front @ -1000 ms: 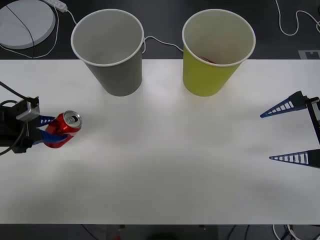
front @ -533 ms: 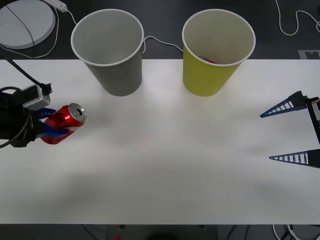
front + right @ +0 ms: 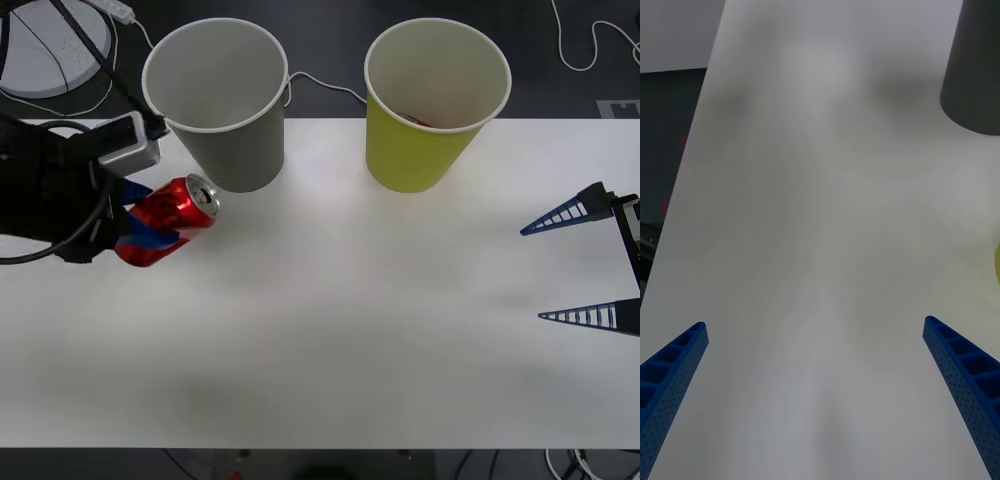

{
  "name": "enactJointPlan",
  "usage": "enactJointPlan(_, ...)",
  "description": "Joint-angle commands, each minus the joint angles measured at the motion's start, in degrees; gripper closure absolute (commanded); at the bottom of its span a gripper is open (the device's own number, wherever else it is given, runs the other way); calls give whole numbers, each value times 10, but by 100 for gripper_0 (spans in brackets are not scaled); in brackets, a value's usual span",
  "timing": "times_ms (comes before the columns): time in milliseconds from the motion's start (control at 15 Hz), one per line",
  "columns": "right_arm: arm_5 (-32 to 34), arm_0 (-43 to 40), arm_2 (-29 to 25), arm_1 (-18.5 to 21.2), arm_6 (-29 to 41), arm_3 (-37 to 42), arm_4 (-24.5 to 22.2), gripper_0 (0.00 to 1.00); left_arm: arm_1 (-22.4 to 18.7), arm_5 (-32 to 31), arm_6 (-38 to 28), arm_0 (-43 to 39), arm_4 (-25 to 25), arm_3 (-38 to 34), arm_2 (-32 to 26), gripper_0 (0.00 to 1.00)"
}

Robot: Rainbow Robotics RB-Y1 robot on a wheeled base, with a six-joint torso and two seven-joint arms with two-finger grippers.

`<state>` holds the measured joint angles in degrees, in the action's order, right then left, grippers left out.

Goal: Put the can into the green bin and the plastic bottle into the gray bin

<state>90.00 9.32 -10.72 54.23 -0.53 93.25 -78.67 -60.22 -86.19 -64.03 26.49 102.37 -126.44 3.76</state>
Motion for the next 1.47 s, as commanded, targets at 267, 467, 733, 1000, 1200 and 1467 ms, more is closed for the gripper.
enactJointPlan(267,0,0,0,0,0,0,0,0,-10,4,-70,224,-13,65,173,100)
enactJointPlan(467,0,0,0,0,0,0,0,0,8,15,-86,342,-25,124,261,100)
enactJointPlan(733,0,0,0,0,0,0,0,0,81,27,-122,464,-31,221,327,100)
enactJointPlan(1000,0,0,0,0,0,0,0,0,166,57,-121,555,-23,367,373,100)
enactJointPlan(1200,0,0,0,0,0,0,0,0,241,88,-121,622,-1,500,401,100)
enactJointPlan(1467,0,0,0,0,0,0,0,0,371,141,-119,705,52,711,401,100)
